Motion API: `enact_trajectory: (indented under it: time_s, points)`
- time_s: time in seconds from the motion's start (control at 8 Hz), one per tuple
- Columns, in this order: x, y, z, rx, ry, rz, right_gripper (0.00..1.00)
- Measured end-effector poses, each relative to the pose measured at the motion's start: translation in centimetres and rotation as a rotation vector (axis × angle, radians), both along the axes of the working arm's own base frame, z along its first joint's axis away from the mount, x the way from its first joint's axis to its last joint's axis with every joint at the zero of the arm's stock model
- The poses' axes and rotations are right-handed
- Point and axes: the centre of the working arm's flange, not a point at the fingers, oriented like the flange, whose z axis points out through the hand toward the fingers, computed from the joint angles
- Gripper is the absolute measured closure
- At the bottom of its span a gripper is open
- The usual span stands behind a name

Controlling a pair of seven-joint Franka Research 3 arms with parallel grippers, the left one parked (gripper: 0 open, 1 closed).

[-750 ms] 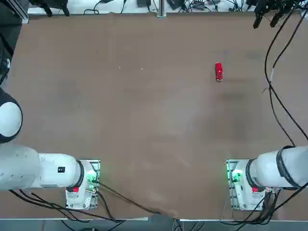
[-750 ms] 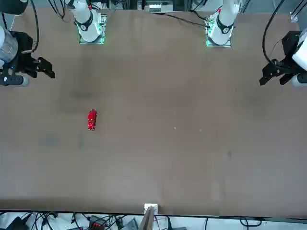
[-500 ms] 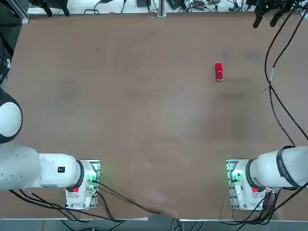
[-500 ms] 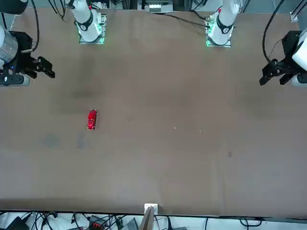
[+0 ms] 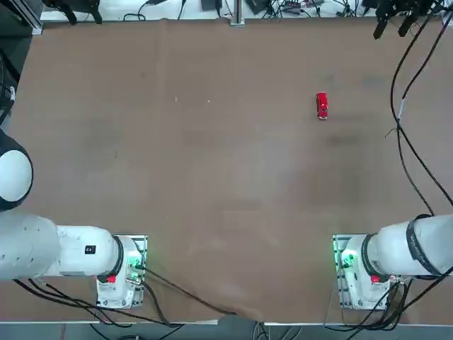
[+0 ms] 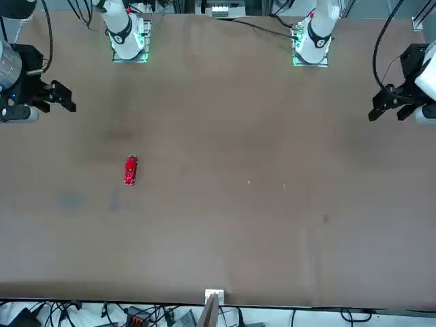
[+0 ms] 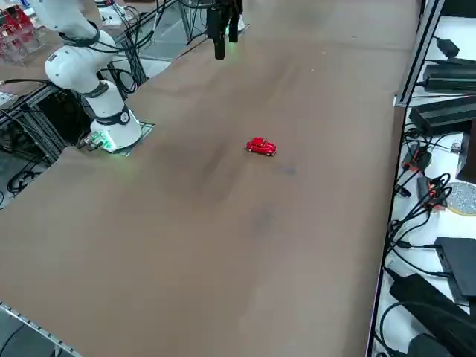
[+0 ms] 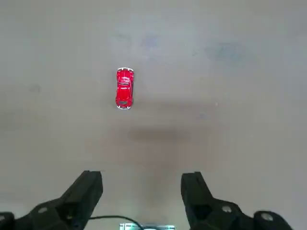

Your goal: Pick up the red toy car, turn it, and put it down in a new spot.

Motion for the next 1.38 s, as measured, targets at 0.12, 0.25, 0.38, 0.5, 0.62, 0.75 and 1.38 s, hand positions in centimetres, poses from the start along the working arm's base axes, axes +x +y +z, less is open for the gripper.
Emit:
enact_trajectory:
  time_s: [0.12, 0.25, 0.38, 0.5, 0.62, 0.75, 1.38]
  points:
    - [0.4, 0.1, -0.3, 0.000, 0.004, 0.004, 0.00]
    - [0.8, 0.1, -0.6, 0.000, 0.007, 0.006, 0.00]
    - [1.0, 0.1, -0.8, -0.001, 0.009, 0.006, 0.00]
    - [1.1, 0.1, -1.1, -0.001, 0.025, 0.006, 0.00]
    - [0.9, 0.1, -2.2, -0.003, 0.077, -0.003, 0.00]
    - [0.7, 0.2, -4.2, -0.006, 0.157, -0.007, 0.00]
    - [4.4, 4.6, -19.9, 0.074, 0.279, -0.001, 0.03]
